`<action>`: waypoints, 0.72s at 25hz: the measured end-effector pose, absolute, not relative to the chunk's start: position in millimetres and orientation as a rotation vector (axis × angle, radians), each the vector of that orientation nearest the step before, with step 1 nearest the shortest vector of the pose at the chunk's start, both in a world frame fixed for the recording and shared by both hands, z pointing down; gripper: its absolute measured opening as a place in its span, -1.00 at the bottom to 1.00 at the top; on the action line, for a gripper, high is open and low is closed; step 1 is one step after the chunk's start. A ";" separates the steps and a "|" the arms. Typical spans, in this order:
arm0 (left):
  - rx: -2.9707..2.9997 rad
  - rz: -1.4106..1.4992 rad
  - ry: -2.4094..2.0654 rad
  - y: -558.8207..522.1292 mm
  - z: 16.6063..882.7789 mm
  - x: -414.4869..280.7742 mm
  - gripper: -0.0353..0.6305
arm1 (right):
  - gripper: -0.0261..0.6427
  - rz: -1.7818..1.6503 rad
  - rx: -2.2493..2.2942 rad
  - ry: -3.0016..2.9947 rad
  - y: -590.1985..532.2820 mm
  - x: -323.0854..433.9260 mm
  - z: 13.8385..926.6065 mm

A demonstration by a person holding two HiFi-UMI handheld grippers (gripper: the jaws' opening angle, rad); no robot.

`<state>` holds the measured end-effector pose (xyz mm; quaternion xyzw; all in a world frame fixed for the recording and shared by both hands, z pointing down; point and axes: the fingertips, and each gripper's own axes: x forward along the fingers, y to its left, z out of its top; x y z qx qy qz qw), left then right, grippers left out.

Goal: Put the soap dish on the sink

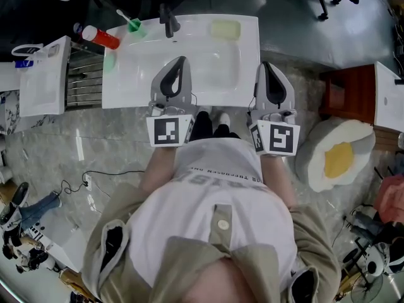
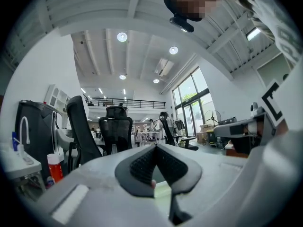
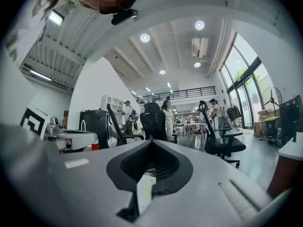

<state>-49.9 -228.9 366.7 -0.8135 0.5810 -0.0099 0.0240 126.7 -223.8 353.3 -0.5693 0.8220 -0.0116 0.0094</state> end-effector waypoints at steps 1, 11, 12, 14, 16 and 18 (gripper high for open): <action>-2.513 -0.038 1.794 -228.1 367.1 -50.8 -0.87 | -0.92 -0.037 -1.779 2.571 -223.2 126.3 354.0; -2.499 -0.071 1.801 -224.8 371.2 -57.0 -0.87 | -0.92 -0.056 -1.771 2.596 -217.0 122.0 360.4; -2.500 -0.069 1.802 -224.8 371.1 -57.2 -0.87 | -0.92 -0.056 -1.769 2.599 -216.6 121.6 360.5; -2.509 -0.056 1.807 -224.8 370.0 -57.6 -0.87 | -0.92 -0.058 -1.765 2.602 -216.0 121.0 360.2; -2.512 -0.044 1.809 -224.7 367.7 -57.2 -0.87 | -0.92 -0.066 -1.763 2.603 -215.4 121.6 359.9; -2.512 -0.034 1.810 -224.7 365.3 -55.9 -0.87 | -0.92 -0.076 -1.762 2.604 -215.0 123.1 359.9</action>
